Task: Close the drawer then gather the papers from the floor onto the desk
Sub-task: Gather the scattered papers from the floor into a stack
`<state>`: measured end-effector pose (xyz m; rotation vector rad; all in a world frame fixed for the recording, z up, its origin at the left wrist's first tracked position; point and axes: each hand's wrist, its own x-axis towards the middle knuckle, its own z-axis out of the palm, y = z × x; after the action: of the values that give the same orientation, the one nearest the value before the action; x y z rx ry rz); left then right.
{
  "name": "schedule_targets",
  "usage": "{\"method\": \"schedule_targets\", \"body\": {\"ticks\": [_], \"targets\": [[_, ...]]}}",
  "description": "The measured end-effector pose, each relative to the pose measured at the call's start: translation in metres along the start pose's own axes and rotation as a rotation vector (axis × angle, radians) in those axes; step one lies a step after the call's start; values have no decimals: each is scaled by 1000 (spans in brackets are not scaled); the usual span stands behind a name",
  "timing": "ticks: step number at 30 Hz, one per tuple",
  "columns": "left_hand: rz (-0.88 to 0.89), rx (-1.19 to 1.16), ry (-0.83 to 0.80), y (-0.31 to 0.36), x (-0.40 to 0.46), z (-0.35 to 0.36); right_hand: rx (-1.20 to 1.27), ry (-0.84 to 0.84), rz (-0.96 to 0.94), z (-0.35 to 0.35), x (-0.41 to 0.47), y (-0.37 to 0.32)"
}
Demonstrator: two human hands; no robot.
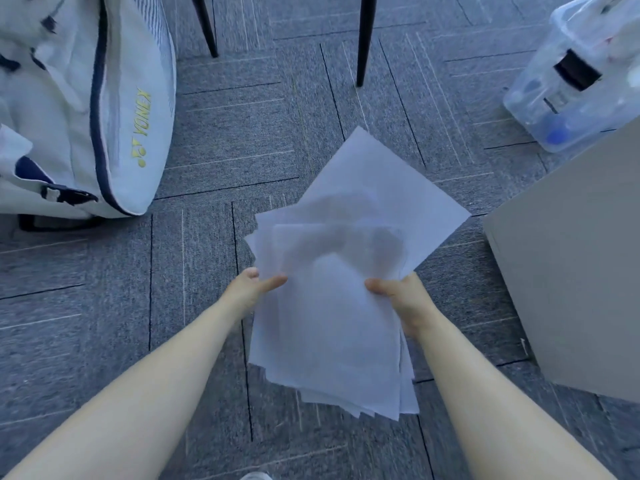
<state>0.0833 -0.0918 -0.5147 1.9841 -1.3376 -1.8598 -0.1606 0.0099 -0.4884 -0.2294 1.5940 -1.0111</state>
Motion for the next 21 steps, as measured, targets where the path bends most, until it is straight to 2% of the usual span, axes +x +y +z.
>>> {"method": "schedule_targets", "body": {"ticks": [2, 5, 8, 11, 16, 21], "targets": [[23, -99, -62, 33, -41, -7, 23, -41, -22, -11, -35, -41], [37, -222, -70, 95, -109, -16, 9, -83, -93, -29, -103, -116], [118, -208, -70, 184, -190, -17, -4, -31, -167, -44, -181, -202], [212, -170, -74, 284, -270, -14, -3, 84, -284, -58, -261, -293], [500, -198, -164, 457, -411, 2, 16, 364, -506, -89, -400, -432], [698, -173, -361, 588, -533, 54, 63, 616, -727, -163, -537, -517]]}}
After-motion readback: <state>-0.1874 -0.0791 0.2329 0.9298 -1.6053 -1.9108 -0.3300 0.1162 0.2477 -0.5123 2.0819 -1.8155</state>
